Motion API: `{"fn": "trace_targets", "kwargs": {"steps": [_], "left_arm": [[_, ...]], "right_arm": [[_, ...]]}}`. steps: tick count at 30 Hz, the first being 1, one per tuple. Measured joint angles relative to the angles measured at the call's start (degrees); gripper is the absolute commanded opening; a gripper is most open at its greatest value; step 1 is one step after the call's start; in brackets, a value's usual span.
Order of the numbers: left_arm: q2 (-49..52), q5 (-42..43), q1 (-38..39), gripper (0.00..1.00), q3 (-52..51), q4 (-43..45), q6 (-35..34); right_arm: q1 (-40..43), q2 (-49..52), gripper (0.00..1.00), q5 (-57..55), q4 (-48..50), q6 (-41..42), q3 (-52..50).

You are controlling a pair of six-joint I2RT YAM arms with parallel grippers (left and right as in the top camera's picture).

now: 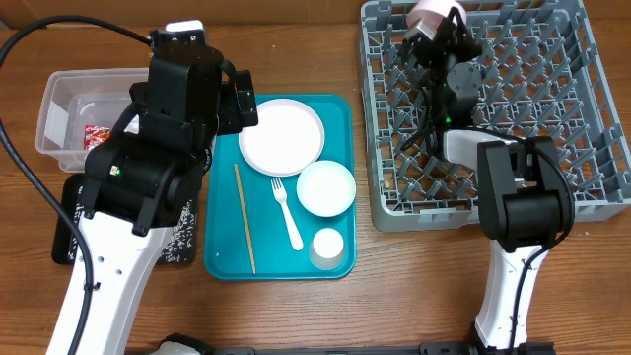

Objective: Sort waste into correct bins and load items into the dishwasher
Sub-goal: 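Lower the pink bowl into the grey dish rack with the right gripper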

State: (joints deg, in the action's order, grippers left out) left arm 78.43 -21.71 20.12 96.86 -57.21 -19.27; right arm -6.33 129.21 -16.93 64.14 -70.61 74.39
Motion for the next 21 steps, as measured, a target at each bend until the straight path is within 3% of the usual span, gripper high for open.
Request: {"fn": "trace_targets", "kwargs": {"steps": [9,17,21], "left_arm": [[0.0,0.0,0.0,1.0,0.0,-0.02,0.0],[0.0,0.0,0.0,1.0,0.0,-0.02,0.0],[0.0,0.0,0.0,1.0,0.0,0.0,0.0]], "right_arm": [[-2.1,0.0,0.04,-6.4,-2.49,-0.15,-0.02],[-3.39,-0.15,0.04,-5.09,-12.04,-3.08,0.87],[-3.45,-0.15,0.04,-4.92,-9.51,-4.66,0.81]]}}
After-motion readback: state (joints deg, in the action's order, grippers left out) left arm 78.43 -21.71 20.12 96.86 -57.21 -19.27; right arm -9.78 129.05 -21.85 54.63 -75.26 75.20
